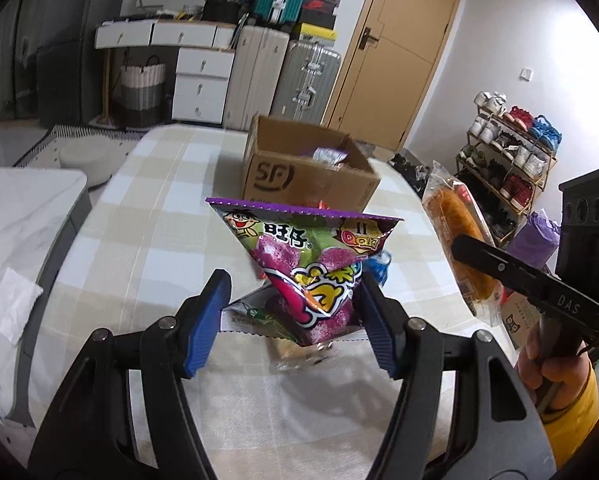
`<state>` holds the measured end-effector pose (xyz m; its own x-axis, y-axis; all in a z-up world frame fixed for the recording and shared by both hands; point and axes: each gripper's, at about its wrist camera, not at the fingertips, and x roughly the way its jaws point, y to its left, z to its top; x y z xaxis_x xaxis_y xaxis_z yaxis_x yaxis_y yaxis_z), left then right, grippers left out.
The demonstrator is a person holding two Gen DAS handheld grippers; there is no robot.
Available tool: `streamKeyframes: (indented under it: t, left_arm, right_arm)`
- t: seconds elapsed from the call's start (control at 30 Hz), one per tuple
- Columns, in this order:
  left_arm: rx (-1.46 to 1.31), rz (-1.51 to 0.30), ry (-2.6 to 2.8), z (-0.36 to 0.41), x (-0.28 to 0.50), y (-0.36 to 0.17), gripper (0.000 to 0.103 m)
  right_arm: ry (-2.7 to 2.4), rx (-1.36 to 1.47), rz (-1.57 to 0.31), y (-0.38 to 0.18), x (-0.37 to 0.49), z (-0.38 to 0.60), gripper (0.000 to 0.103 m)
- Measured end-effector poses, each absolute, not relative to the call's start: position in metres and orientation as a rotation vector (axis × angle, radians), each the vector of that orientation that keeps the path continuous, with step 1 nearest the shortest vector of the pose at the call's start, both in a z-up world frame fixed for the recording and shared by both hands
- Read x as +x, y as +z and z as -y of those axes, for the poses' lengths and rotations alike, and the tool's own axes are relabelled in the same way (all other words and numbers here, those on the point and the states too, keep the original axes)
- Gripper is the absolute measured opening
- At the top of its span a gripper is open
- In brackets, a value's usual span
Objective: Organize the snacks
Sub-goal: 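Lift both packets and carry them over the cardboard box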
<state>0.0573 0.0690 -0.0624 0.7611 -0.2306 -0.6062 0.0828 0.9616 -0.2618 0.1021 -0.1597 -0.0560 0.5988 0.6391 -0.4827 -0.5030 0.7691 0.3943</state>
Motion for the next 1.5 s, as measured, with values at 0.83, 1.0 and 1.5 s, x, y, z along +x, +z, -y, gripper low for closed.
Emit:
streamKeyframes:
  t: [0.83,1.0,1.5]
  left_arm:
    - [-0.19,-0.574,-0.221,-0.054,0.094,0.022,0.062]
    - [-0.149,-0.578,-0.224,-0.046,0.123,0.033,0.062]
    - [-0.173,-0.662,-0.198,-0.047,0.255,0.04,0.062]
  right_arm:
    - [0.601,0.29,-0.515,0.008,0.118,0.182,0.037]
    - [0.604,0.272,-0.521,0.021,0.15,0.174,0.037]
    - [0.559,0.257,-0.613,0.02,0.277,0.153,0.037]
